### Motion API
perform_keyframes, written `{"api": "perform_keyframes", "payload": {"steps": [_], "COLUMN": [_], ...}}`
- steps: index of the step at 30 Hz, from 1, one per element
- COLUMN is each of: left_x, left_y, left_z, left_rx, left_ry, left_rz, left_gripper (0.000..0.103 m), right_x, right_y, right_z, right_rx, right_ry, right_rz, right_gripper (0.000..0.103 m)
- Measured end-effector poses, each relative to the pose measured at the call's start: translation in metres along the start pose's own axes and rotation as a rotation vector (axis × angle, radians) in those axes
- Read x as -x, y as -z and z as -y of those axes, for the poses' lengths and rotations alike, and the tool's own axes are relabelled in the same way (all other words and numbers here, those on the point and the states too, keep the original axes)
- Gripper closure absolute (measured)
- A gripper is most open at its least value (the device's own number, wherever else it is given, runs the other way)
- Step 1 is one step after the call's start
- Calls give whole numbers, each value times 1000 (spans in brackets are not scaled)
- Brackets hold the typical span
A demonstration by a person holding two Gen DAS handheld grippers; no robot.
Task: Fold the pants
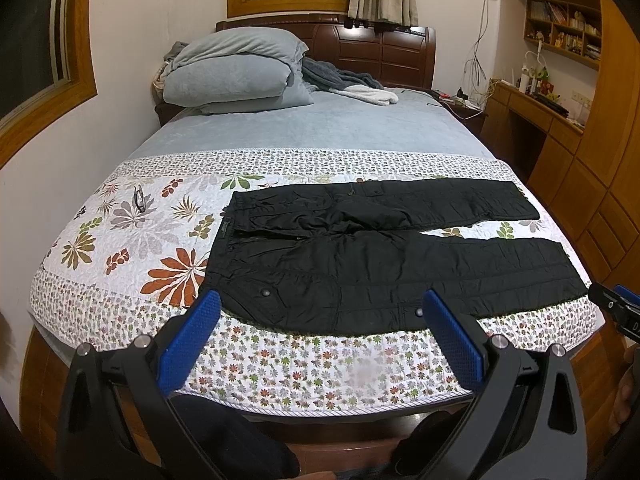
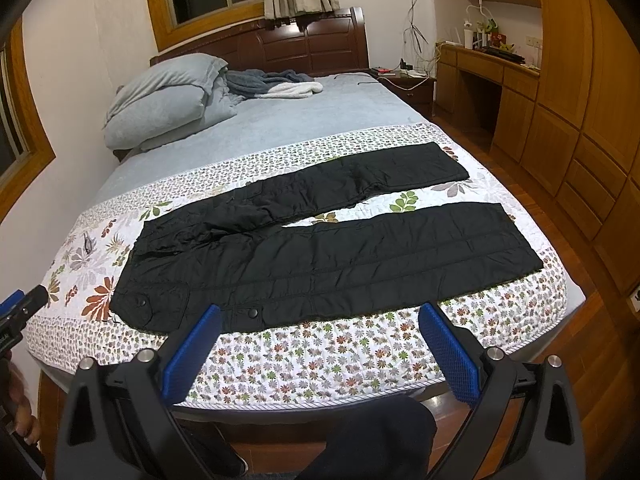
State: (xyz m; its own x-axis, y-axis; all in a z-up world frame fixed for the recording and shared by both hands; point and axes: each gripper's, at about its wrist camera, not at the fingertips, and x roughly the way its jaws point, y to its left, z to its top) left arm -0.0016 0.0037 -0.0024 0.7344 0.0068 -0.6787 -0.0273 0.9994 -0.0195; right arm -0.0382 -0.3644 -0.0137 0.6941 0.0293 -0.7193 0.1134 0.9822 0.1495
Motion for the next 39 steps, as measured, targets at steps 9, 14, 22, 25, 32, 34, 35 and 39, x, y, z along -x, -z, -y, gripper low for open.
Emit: {"api": "perform_keyframes", "payload": {"steps": [9, 14, 22, 25, 32, 34, 35, 39], "left_x": [0, 0, 0, 0, 0, -1, -2, -26], "left_y": [-1, -1, -2, -2, -2, -2, -2, 0], "left_z": [-1, -1, 0, 0, 0, 0, -1, -26], "left_rx": [1, -1, -1, -1, 0, 2, 4, 62], "left_ry": [-2, -3, -4, -4, -3, 1, 13, 136], "left_rz": [0, 1, 1, 1, -1, -3, -8, -62], "left_gripper": [3, 3, 3, 3, 3, 3, 3, 3], "right_x": [0, 0, -1, 0, -1, -1, -2, -14], "right_y": [-2, -3, -4, -4, -4, -5, -4, -3], "right_z": [-2, -2, -2, -2, -1, 0, 0, 5], "right_rx": [5, 5, 5, 4, 3, 4, 5, 18], "right_ry": [-3, -2, -3, -4, -2, 2, 3, 10], "right_rz": [3, 4, 5, 5, 4, 4, 3, -18], "right_gripper": [3, 3, 3, 3, 3, 3, 3, 3]}}
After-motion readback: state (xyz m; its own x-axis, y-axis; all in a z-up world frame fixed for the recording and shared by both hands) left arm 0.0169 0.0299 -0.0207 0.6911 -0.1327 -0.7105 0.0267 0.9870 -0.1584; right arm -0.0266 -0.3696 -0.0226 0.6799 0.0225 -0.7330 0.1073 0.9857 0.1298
